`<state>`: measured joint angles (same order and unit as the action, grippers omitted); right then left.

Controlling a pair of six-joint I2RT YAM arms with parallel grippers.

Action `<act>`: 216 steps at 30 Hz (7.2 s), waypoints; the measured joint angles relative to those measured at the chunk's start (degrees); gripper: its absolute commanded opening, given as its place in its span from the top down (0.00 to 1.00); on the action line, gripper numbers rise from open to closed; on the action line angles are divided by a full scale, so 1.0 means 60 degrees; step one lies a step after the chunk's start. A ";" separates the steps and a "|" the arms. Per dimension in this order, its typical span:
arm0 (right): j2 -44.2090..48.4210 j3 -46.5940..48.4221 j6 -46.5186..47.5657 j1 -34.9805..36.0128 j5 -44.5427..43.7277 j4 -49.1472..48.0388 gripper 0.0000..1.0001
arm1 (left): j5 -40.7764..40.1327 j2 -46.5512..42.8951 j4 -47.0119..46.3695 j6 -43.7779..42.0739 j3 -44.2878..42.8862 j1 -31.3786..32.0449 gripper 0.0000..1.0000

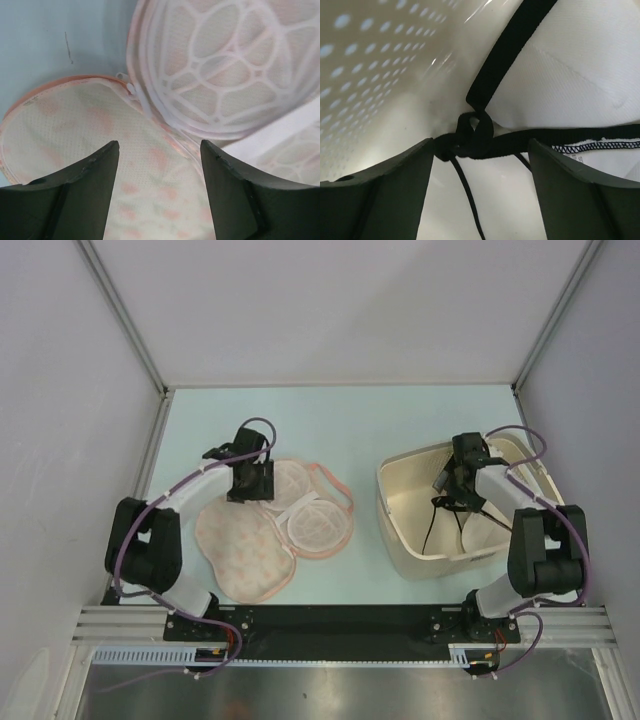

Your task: Place the bra in the laundry bag and zip it closed

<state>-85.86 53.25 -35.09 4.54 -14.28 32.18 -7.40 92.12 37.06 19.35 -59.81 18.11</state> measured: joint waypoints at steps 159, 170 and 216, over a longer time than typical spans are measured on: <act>-0.1056 0.6550 0.4568 0.6448 0.7690 0.2175 0.00 | 0.7858 -0.6473 -0.3078 0.0565 0.1872 -0.0488 1.00; -0.0907 0.6604 0.3759 0.6309 0.9592 0.1581 0.27 | 0.9759 -0.7304 -0.4182 0.0532 0.1967 -0.0488 1.00; 0.0029 1.2899 0.1075 0.7235 0.8521 0.2215 1.00 | 0.4211 -1.0801 -0.1577 0.3147 0.2146 -0.0674 0.08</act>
<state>-85.69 130.65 -28.64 47.94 36.84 45.47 17.87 27.31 27.59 38.24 -46.94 14.06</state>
